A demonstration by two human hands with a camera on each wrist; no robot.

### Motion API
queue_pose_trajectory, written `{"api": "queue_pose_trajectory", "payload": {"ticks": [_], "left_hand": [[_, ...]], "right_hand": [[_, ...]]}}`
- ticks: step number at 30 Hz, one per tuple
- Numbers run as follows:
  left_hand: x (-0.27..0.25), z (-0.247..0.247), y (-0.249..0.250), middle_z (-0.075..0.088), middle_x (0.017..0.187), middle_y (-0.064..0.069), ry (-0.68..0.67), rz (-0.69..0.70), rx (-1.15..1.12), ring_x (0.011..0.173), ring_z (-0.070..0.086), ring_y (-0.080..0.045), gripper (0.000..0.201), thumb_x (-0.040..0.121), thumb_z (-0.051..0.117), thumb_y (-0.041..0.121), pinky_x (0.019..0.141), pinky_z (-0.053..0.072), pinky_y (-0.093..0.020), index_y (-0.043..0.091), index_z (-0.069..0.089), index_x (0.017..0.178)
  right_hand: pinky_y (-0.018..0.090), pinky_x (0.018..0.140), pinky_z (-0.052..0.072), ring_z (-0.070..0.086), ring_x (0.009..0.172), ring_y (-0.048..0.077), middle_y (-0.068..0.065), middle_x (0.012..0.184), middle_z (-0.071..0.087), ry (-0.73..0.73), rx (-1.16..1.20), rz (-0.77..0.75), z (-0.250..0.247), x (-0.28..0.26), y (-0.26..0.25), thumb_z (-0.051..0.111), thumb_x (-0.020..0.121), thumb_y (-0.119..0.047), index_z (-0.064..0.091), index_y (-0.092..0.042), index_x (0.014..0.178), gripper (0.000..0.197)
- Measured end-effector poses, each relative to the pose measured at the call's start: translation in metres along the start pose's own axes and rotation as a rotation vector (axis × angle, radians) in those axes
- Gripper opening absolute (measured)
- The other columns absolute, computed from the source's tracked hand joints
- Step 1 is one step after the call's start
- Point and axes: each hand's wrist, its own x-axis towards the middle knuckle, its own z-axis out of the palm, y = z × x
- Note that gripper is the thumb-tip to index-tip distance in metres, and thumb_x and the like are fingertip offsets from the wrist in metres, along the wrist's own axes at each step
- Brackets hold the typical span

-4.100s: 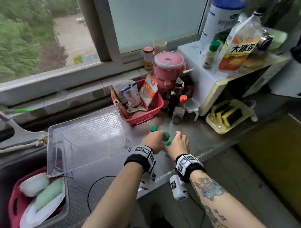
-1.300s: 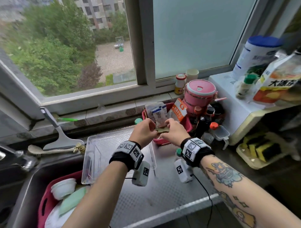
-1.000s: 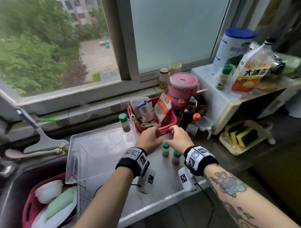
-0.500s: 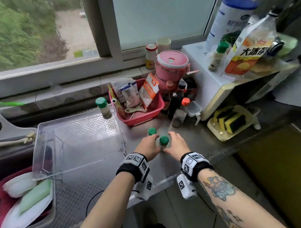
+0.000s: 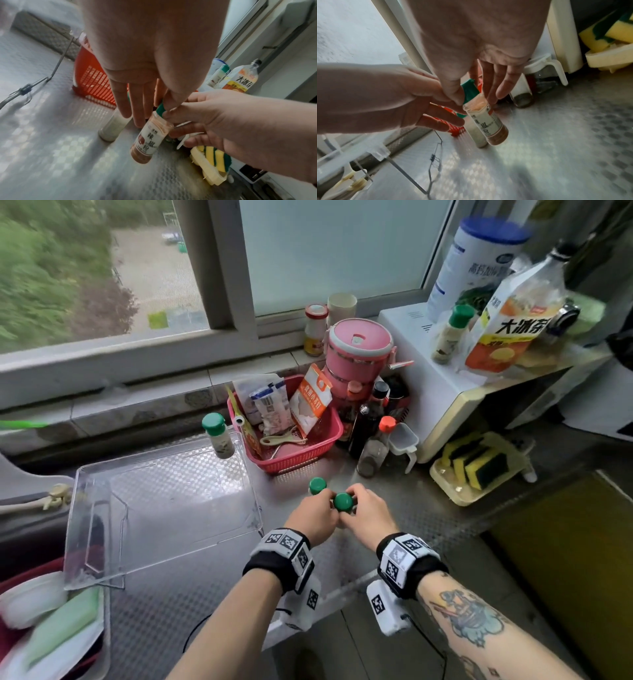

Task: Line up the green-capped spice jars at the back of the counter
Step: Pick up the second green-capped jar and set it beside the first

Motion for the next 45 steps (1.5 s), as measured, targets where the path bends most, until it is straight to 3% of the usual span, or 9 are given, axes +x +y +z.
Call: {"api": "queue_pose_trajectory", "payload": {"ticks": [5,8,11,17,20,24,27,36,45], "left_hand": [[-0.022,-0.043,0.018,0.070,0.110,-0.014,0.026,0.073,0.010,0.102,0.065,-0.030,0.029,0.084,0.046,0.020,0.090,0.052,-0.038,0.015,0.058,0.111],[-0.035,-0.074,0.022,0.069,0.113,-0.012,0.077,0.106,0.033,0.103,0.064,-0.027,0.027,0.087,0.050,0.017,0.085,0.048,-0.029,0.012,0.060,0.111],[-0.051,-0.107,0.017,0.068,0.114,-0.011,0.150,0.117,0.052,0.102,0.063,-0.027,0.026,0.089,0.050,0.018,0.086,0.049,-0.033,0.012,0.060,0.112],[-0.081,-0.165,-0.018,0.068,0.109,-0.006,0.237,0.067,0.055,0.092,0.061,-0.019,0.020,0.091,0.051,0.019,0.085,0.051,-0.031,0.015,0.060,0.108],[-0.089,-0.188,-0.041,0.070,0.107,-0.008,0.274,0.042,0.070,0.096,0.064,-0.024,0.021,0.088,0.052,0.019,0.089,0.052,-0.039,0.015,0.062,0.106],[-0.094,-0.213,-0.066,0.071,0.112,-0.010,0.380,-0.044,0.075,0.104,0.064,-0.029,0.028,0.086,0.051,0.021,0.088,0.050,-0.034,0.015,0.062,0.111],[-0.089,-0.225,-0.083,0.071,0.114,-0.009,0.422,-0.094,0.019,0.106,0.063,-0.026,0.030,0.087,0.051,0.021,0.090,0.049,-0.033,0.014,0.062,0.115],[-0.054,-0.233,-0.106,0.068,0.119,-0.008,0.421,-0.178,-0.082,0.110,0.061,-0.026,0.035,0.090,0.048,0.024,0.085,0.043,-0.028,0.013,0.058,0.122],[-0.028,-0.232,-0.114,0.069,0.117,-0.010,0.441,-0.198,-0.123,0.109,0.062,-0.028,0.035,0.092,0.047,0.026,0.092,0.048,-0.036,0.011,0.060,0.120]], "right_hand": [[0.040,0.077,0.053,0.061,0.086,0.022,-0.002,0.094,0.060,0.068,0.047,-0.062,-0.028,-0.020,-0.031,0.066,0.065,-0.037,0.051,-0.029,0.095,0.034],[0.039,0.078,0.052,0.060,0.086,0.022,0.000,0.094,0.060,0.090,0.039,-0.135,-0.039,-0.026,-0.063,0.063,0.065,-0.040,0.051,-0.029,0.094,0.033],[0.035,0.076,0.050,0.059,0.086,0.021,0.000,0.095,0.060,0.093,0.033,-0.197,-0.044,-0.033,-0.099,0.065,0.069,-0.036,0.052,-0.026,0.094,0.030],[0.035,0.081,0.050,0.061,0.094,0.024,0.004,0.102,0.063,0.037,0.024,-0.325,-0.019,-0.035,-0.168,0.067,0.072,-0.036,0.054,-0.022,0.102,0.036],[0.032,0.078,0.047,0.061,0.095,0.024,0.004,0.103,0.063,0.017,0.027,-0.392,-0.001,-0.032,-0.197,0.068,0.075,-0.032,0.054,-0.019,0.104,0.034],[0.031,0.077,0.046,0.060,0.092,0.021,0.002,0.098,0.061,0.003,0.056,-0.414,0.021,-0.021,-0.233,0.070,0.075,-0.025,0.054,-0.016,0.108,0.037],[0.038,0.084,0.052,0.063,0.097,0.025,0.006,0.104,0.067,0.001,0.038,-0.397,0.037,-0.008,-0.253,0.070,0.074,-0.027,0.054,-0.017,0.109,0.039],[0.039,0.094,0.042,0.052,0.113,0.028,0.009,0.118,0.054,0.105,-0.164,-0.392,0.062,0.027,-0.271,0.065,0.075,-0.033,0.060,-0.019,0.115,0.042],[0.038,0.091,0.034,0.037,0.105,0.027,0.008,0.111,0.044,0.237,-0.388,-0.451,0.063,0.047,-0.273,0.061,0.077,-0.044,0.065,-0.022,0.102,0.034]]}}
